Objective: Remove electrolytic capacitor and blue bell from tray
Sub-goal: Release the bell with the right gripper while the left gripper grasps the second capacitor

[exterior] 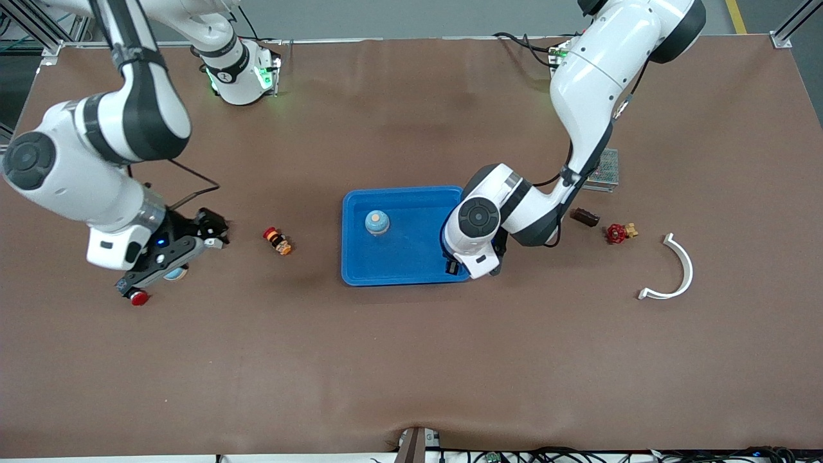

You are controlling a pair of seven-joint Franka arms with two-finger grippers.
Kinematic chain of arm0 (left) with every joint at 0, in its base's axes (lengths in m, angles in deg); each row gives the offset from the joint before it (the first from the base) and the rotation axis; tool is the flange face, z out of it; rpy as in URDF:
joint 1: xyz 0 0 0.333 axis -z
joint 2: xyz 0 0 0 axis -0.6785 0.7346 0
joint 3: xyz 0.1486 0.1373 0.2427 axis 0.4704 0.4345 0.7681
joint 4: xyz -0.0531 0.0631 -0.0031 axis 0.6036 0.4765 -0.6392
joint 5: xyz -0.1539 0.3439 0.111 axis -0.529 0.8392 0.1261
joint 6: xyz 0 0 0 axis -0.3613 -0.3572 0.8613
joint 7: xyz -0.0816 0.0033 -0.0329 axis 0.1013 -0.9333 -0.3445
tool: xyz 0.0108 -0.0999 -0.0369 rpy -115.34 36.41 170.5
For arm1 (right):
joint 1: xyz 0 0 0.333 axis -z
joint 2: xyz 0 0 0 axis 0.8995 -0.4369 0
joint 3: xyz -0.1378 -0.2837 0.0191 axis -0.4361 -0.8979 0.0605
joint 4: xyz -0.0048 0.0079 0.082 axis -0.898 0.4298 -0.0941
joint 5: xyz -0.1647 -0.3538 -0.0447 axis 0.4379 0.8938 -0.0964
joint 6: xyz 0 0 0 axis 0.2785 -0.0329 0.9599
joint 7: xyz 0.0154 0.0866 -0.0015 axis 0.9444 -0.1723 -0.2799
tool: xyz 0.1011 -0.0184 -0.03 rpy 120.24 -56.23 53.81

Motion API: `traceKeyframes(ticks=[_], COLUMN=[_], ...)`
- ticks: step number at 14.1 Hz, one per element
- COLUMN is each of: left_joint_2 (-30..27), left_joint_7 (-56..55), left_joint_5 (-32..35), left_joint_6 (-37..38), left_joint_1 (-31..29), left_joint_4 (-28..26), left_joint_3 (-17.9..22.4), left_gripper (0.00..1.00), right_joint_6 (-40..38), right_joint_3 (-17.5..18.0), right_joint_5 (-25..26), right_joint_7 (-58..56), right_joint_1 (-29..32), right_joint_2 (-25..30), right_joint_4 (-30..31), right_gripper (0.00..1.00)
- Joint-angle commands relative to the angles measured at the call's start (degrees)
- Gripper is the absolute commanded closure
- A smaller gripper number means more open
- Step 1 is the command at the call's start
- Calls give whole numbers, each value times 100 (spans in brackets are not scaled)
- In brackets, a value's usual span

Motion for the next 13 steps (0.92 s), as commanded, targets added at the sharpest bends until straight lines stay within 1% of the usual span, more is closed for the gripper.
traceKeyframes(ticks=[1,4,6,8,10,13], left_joint_2=[-326,-606,-852,-1011,-1091,-1187], left_joint_7=[400,1050,1585,2453,2940,3720], left_joint_5=[191,340,411,472,770,894], left_joint_6=[96,200,429,867,1070,1316], left_joint_1=[4,-49,-285,-435,-628,-979], left_joint_4=[63,81,64,64,46,38], left_joint_3=[65,92,83,92,83,74], left_gripper=[100,100,100,100,100,100], right_joint_6=[-109,-13,127,303,532,638], right_joint_3=[-54,-54,-63,-63,-63,-63], right_joint_5=[-47,-29,-20,198,383,393], right_joint_7=[1299,2759,3507,4149,4791,5346], right_joint_1=[-450,-1083,-1391,-1681,-1945,-2296], right_joint_2=[27,1,-26,-52,-166,-385], right_joint_4=[-60,-60,-51,-51,-16,2], right_gripper=[0,0,0,0,0,0])
